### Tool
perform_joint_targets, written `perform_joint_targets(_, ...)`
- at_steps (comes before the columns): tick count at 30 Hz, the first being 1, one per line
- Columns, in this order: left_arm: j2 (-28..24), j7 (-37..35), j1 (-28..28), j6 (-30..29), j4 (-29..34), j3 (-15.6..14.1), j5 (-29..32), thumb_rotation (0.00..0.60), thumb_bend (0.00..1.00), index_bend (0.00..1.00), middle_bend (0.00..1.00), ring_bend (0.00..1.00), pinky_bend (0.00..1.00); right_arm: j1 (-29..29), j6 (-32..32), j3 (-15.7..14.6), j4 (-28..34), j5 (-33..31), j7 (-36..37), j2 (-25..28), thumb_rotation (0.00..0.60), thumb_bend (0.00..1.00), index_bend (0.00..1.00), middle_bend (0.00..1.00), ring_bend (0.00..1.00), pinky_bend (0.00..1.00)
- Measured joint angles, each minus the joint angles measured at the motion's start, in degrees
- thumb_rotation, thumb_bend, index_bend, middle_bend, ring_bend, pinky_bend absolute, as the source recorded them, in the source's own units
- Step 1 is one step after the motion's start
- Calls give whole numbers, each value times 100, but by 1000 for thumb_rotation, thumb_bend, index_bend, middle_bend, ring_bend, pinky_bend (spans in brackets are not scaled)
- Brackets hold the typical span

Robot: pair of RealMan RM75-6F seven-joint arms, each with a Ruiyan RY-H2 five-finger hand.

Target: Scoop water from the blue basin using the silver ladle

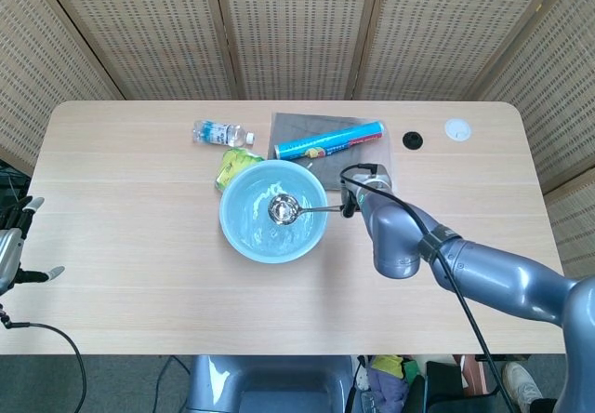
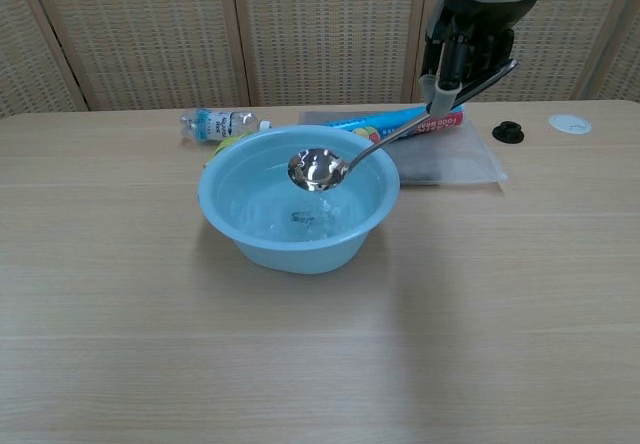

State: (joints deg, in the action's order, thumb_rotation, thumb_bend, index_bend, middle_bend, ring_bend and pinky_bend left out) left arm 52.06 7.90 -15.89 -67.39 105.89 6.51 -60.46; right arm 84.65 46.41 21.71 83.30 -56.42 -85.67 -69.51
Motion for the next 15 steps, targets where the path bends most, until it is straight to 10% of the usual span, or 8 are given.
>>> perform_joint_targets(15, 15, 8, -49, 75, -55, 10, 94, 600, 0, 0, 0, 0, 0, -272, 904, 1196, -356, -640, -1106, -145, 600, 1000, 909, 968, 1000, 1000)
